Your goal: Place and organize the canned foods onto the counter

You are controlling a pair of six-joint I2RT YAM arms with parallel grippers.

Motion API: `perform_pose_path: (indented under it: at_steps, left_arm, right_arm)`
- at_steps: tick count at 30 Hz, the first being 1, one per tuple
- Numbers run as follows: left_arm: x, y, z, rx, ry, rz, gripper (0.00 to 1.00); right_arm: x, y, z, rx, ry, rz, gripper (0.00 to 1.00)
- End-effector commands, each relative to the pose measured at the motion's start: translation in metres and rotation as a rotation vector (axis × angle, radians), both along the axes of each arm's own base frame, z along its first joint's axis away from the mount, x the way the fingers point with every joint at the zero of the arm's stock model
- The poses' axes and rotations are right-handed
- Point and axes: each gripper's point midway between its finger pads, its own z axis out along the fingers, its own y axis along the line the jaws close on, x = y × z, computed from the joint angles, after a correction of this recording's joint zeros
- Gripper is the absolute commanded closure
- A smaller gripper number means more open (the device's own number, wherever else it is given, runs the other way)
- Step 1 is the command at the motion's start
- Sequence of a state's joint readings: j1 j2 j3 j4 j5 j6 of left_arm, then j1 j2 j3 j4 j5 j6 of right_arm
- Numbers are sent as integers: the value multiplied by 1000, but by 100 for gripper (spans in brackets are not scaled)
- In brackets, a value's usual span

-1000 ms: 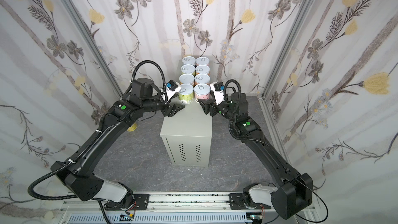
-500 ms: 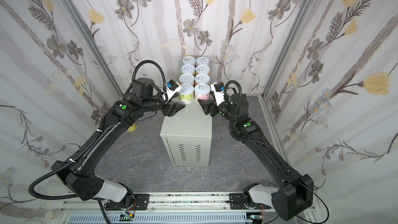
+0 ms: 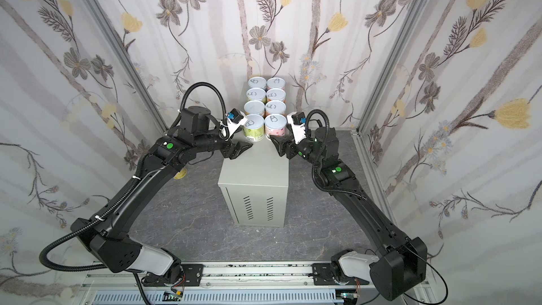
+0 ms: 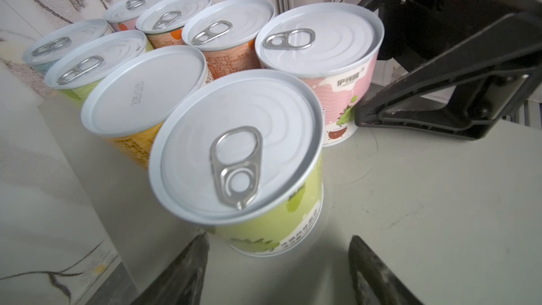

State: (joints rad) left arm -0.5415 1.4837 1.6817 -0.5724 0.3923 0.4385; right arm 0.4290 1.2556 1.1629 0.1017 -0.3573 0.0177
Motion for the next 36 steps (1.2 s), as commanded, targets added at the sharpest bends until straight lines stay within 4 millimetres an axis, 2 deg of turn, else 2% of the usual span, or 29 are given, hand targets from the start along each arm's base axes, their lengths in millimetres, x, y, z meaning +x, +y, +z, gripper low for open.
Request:
perform_pose_path:
  at_steps: [1, 4, 11, 16, 18, 19, 21, 25, 30, 33, 35, 36]
  left_arm:
    - [2, 6, 11, -1, -54, 28, 18]
    - [2, 13, 18, 0, -91, 56, 12]
    - [0, 34, 39, -32, -170, 130, 1]
    - [-4, 55, 62, -89, -228, 178, 0]
    - [-1, 67, 65, -115, -255, 217, 0]
    - [-6, 76, 76, -145, -287, 237, 0]
    - [-4, 92, 81, -188, -317, 287, 0]
    - [8, 120, 86, -255, -339, 399, 0]
    - [25, 156, 85, -305, -351, 539, 0]
    - [36, 173, 78, -320, -338, 602, 0]
    - [39, 179, 75, -325, -330, 617, 0]
    - [42, 180, 63, -313, -307, 621, 0]
  right_arm:
    - [-4, 2, -11, -36, 16, 23, 8]
    - [-12, 3, -3, -29, -7, 51, 0]
    - [-29, -3, 11, -42, -41, 64, 0]
    - [-37, -43, 19, -86, -93, -83, 0]
    - [-38, -65, 23, -55, -83, -143, 0]
    - [-37, -76, 24, -35, -74, -172, 0]
    - [-35, -101, 21, -1, -53, -253, 0]
    - [-23, -145, -8, 24, 28, -452, 0]
    - [-7, -189, -59, 54, 171, -638, 0]
    - [9, -205, -92, 71, 279, -690, 0]
    - [19, -206, -108, 66, 324, -687, 0]
    - [24, -206, -115, 63, 340, -683, 0]
